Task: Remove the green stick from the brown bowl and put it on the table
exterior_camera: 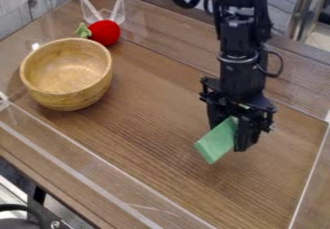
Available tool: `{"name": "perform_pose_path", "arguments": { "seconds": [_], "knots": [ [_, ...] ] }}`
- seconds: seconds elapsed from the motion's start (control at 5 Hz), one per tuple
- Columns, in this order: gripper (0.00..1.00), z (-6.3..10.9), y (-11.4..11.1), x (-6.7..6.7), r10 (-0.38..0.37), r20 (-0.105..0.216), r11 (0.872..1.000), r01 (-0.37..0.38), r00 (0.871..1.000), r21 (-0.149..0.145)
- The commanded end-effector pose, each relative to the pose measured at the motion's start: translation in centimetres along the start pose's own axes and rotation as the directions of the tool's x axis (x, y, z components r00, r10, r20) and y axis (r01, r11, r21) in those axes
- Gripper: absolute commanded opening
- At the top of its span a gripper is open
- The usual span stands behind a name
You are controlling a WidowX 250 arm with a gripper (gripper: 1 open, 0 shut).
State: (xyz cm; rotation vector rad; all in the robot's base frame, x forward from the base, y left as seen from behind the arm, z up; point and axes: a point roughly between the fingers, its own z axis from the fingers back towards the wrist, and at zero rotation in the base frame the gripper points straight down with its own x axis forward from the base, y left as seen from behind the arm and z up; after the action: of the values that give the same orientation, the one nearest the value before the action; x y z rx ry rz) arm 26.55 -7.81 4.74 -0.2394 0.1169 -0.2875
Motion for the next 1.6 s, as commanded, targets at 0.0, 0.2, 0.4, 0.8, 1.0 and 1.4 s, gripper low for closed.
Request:
{"name": "perform_pose_path", "arguments": {
  "seconds": [0.0, 0.2, 0.4, 0.8, 1.0, 1.4],
  "knots": [
    [0.0, 0.6, 0.9, 0.6, -0.063, 0.037, 0.998, 0.062, 0.997, 0.019],
    [0.0, 0.0, 1.7, 0.4, -0.096, 0.033, 0.995, 0.095, 0.995, 0.028],
    [0.0, 1.1, 1.6, 0.3, -0.062, 0.041, 0.998, 0.061, 0.997, 0.033],
    [0.0, 1.7, 2.0, 0.4, -0.017, 0.06, 0.999, 0.014, 0.998, 0.043],
    [0.0, 1.1, 2.4, 0.7, -0.003, 0.069, 0.999, 0.0, 0.998, 0.045],
    [1.0, 1.2, 3.4, 0.6, -0.073, 0.051, 0.996, 0.07, 0.996, 0.054]
  ]
}}
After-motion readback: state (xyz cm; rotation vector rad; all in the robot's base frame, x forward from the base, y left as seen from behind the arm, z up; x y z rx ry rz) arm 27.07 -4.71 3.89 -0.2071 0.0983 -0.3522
